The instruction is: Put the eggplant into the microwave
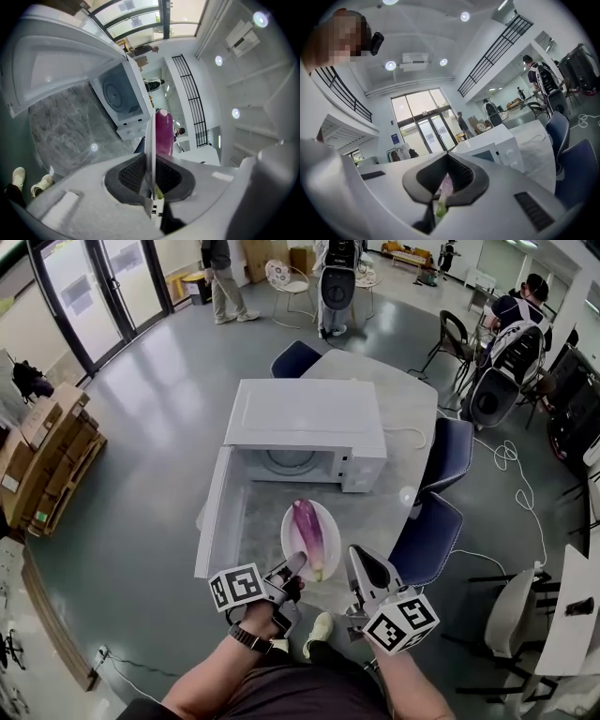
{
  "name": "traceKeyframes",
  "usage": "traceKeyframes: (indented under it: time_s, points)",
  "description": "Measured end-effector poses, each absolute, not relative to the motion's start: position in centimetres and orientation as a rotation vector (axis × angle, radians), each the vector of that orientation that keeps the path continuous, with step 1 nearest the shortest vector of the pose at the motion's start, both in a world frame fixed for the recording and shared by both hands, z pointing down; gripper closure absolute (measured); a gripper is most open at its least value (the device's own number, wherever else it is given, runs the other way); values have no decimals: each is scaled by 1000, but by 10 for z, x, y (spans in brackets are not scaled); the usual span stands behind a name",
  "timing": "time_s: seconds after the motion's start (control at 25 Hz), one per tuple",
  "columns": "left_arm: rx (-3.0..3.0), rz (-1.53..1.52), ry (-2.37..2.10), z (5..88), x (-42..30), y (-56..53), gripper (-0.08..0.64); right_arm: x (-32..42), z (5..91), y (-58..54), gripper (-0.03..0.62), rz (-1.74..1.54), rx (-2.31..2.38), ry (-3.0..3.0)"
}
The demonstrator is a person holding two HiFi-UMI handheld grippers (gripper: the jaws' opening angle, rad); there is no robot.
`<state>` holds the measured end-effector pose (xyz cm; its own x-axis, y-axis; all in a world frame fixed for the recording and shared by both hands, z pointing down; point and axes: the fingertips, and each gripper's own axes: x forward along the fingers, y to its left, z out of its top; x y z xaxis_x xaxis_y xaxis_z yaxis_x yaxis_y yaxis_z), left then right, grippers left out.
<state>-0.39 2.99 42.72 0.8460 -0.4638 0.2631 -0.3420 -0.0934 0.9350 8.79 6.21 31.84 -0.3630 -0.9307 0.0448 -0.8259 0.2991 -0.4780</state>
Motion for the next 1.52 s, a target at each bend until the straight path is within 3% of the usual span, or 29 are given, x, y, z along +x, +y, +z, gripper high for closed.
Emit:
traceKeyframes:
  time_s: [1.52]
  points:
    - [1532,-225,-809,585,23,-188,523,71,417,-132,591,-611,-1559,2441]
